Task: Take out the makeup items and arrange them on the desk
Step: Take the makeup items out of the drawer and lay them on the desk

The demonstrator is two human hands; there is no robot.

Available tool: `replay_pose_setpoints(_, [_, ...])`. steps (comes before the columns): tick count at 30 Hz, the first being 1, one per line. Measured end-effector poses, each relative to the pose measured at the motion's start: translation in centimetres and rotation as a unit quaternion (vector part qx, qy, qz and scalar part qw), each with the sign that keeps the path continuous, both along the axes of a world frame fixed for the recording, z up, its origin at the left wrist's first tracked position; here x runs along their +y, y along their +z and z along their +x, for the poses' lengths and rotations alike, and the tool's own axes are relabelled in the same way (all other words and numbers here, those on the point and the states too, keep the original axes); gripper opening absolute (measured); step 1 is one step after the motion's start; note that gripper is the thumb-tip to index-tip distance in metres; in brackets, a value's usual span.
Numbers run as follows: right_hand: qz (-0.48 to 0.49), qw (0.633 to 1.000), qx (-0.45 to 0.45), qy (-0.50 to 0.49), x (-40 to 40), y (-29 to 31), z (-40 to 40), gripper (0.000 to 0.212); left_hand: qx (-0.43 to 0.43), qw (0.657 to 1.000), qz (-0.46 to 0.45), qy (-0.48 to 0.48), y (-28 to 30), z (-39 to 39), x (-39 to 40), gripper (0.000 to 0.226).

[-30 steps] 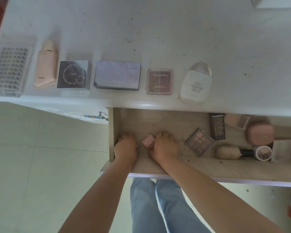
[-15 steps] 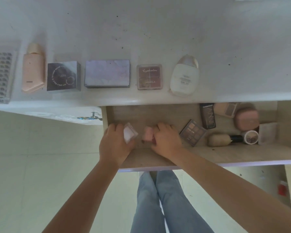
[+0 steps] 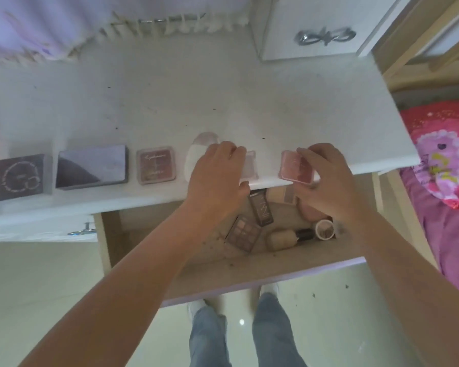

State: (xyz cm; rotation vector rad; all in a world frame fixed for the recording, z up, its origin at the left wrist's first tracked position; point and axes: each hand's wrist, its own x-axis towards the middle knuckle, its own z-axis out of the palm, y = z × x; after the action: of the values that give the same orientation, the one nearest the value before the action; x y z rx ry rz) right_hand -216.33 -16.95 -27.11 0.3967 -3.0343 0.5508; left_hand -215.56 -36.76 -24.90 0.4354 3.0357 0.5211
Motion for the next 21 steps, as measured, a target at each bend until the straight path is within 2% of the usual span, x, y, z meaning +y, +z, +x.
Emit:
replay_pose_setpoints(1, [0.007, 1.0, -0.011, 0.021, 0.5, -0.2, -0.8, 0.051, 0.015, 0.999, -0.03, -0.014, -0.2, -0.7, 0.8, 0.048])
replay_pose_setpoints(5, [0.001, 0.996, -0.049, 0.069, 1.5, -0.9, -4.0, 0.054, -0.053, 0.991, -0.125, -0.004, -1.1, -3.1, 3.1, 0.037])
replay_pose_setpoints(10, [-0.044, 0.986, -0.091, 0.135, 1.2, -1.8, -6.0, 0.05, -0.091, 0.977, -0.19, 0.036, -1.5, -3.9, 3.6, 0.029])
replay_pose_setpoints(14, [-0.055, 0.982, -0.087, 0.16, 1.4, -2.4, -6.2, 0.045, -0.106, 0.97, -0.213, 0.049, -1.5, -3.9, 3.4, 0.029])
replay_pose_setpoints(17, [-0.077, 0.98, -0.079, 0.164, 1.8, -2.6, -5.7, 0.05, -0.106, 0.974, -0.185, 0.081, -1.9, -3.3, 3.4, 0.039])
replay_pose_setpoints(19, [-0.112, 0.983, -0.012, 0.147, 2.0, -2.4, -4.5, 0.04, -0.023, 0.986, -0.137, 0.088, -2.2, -2.0, 3.6, 0.045])
replay_pose_setpoints(21, [-0.158, 0.977, 0.089, 0.111, 2.3, -2.5, -2.0, 0.025, 0.112, 0.988, -0.062, 0.09, -3.5, 0.1, 3.7, 0.036])
